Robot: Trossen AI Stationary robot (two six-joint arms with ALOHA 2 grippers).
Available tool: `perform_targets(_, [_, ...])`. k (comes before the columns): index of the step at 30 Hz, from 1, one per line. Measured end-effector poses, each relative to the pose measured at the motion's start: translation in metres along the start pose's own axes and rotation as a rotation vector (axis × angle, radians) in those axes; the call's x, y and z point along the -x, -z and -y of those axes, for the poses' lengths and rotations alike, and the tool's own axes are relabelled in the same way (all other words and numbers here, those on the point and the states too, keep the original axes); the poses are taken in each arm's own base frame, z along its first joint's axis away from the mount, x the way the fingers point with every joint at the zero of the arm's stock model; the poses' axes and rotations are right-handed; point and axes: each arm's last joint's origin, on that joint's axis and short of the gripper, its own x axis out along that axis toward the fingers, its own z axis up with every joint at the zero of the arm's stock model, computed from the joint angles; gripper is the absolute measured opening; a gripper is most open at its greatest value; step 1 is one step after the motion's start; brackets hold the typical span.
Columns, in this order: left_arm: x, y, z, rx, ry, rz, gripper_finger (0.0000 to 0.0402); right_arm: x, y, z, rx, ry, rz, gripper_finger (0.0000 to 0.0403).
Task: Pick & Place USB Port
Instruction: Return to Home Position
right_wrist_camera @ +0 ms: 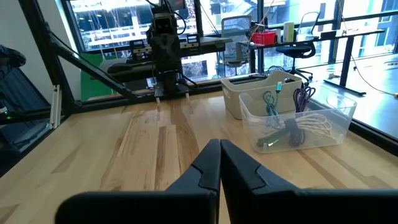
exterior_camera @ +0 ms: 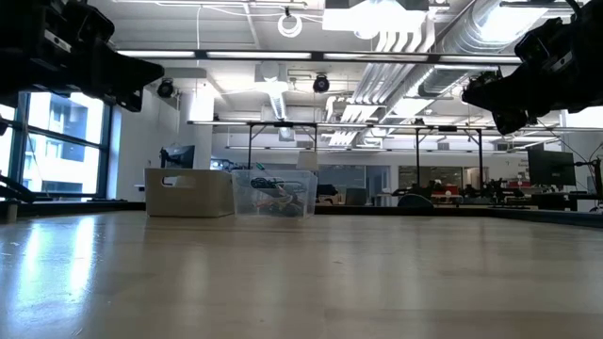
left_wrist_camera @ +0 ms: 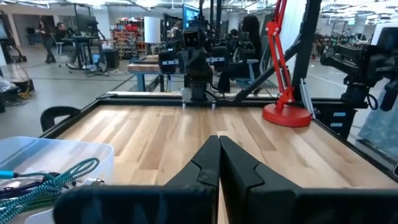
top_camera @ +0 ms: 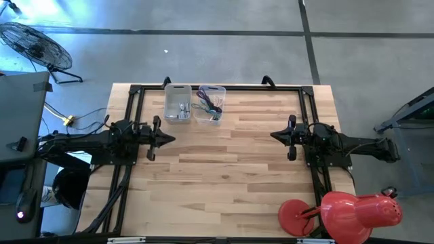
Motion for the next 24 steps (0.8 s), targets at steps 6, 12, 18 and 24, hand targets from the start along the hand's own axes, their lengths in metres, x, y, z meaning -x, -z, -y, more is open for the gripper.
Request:
perform_targets(6, [0.0, 0.0009, -0.0004, -0.001, -0.012, -0.009, 0.0, 0.0, 0.0, 0.0, 0.0, 0.0, 0.0, 0.0])
perform_targets(12, [0.0, 0.0017, -0.0005, 0.001, -0.016, -0.016, 0.0, 0.0, 0.0, 0.0, 0.0, 0.0, 0.0, 0.0])
perform_targets(18, [0.0, 0.0017, -0.0005, 0.001, -0.016, -0.016, 0.0, 0.0, 0.0, 0.0, 0.0, 0.0, 0.0, 0.0])
perform_targets(24, [0.0, 0.0017, -0.0005, 0.001, -0.016, -0.016, 0.0, 0.0, 0.0, 0.0, 0.0, 0.0, 0.0, 0.0])
